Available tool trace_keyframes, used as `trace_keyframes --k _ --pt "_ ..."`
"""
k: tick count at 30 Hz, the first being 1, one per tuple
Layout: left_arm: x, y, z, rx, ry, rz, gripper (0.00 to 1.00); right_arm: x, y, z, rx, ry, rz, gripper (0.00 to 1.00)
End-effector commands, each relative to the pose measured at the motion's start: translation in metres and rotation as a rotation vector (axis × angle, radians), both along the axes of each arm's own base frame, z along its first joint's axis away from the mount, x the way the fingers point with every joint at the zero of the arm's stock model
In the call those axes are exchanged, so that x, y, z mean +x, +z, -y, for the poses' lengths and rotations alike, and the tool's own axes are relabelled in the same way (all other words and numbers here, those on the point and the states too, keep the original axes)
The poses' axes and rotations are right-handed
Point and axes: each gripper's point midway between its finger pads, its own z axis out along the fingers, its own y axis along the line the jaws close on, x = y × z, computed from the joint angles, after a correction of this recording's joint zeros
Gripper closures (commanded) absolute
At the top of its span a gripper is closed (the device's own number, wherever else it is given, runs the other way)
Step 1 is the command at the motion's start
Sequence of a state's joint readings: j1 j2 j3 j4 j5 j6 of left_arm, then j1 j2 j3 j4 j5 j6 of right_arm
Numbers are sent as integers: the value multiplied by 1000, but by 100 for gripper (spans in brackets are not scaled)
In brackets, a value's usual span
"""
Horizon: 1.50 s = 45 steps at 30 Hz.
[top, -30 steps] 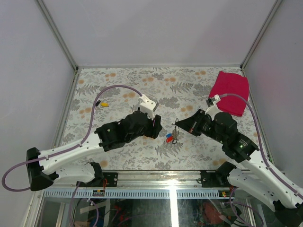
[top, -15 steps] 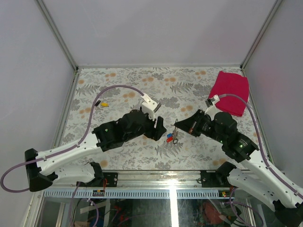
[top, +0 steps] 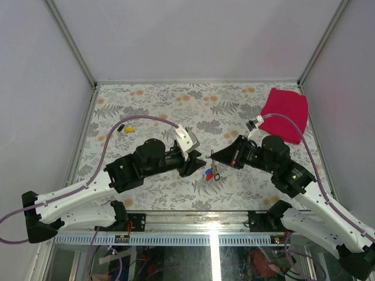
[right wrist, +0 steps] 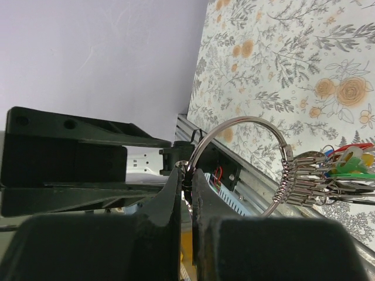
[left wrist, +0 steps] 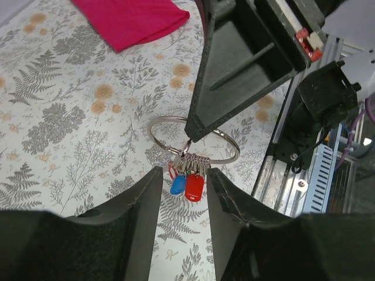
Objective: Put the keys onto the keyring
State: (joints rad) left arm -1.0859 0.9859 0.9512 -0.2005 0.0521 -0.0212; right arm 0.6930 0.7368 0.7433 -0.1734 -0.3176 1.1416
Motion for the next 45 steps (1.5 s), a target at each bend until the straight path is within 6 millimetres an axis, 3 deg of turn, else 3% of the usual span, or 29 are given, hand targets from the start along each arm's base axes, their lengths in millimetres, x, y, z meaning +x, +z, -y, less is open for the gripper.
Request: trace_keyframes --k 1,10,20,33,43,45 --pt "-5 9 12 -11 -110 109 65 -8 55 -7 110 73 134 100" --pt "4 14 15 -8 -75 140 67 -12 59 -10 118 104 150 100" --pt "2 23 17 -30 -93 156 73 -13 58 -11 117 118 152 100" --pt "-2 26 20 -30 -125 153 100 -14 56 -13 117 129 147 100" --pt "-3 27 13 -29 -111 158 100 -13 61 -9 119 111 168 100" --pt "-4 27 12 -33 -111 159 100 -14 62 -9 121 110 172 95"
